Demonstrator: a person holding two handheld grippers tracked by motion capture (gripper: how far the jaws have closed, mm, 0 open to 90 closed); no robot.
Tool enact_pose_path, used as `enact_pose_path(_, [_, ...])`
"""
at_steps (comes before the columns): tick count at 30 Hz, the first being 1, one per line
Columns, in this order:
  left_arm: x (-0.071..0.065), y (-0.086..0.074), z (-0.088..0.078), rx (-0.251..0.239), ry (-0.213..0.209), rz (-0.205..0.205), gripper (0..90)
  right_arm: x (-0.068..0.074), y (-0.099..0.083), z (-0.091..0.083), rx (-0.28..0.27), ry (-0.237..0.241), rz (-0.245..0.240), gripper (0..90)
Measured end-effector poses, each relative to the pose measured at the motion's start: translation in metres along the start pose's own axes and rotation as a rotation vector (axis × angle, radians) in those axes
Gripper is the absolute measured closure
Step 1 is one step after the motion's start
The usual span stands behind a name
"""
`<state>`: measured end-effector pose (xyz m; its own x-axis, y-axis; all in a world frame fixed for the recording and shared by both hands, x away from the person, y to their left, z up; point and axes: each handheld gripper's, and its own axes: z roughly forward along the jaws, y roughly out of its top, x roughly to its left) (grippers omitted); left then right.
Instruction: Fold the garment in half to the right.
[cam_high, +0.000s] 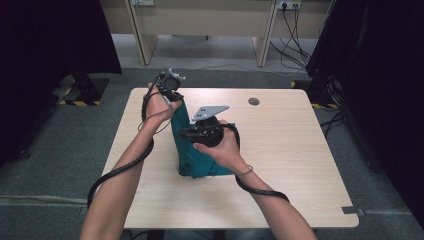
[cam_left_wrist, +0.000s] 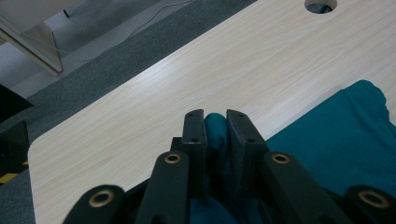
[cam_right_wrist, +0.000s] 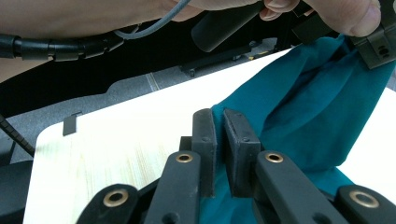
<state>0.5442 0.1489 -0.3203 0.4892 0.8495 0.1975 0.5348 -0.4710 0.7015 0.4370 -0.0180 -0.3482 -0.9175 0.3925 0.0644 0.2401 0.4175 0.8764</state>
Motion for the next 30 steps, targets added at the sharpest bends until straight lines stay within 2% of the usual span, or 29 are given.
enact_pose_path(17, [-0.008, 0.004, 0.003, 0.001, -0.008, 0.013, 78.0, -0.003, -0.005, -0.007, -0.003, -0.009, 0.009, 84.1])
enact_pose_path(30, [-0.015, 0.007, 0.006, 0.003, 0.009, 0.035, 77.9, -0.005, -0.009, -0.01, -0.007, -0.015, 0.013, 84.1])
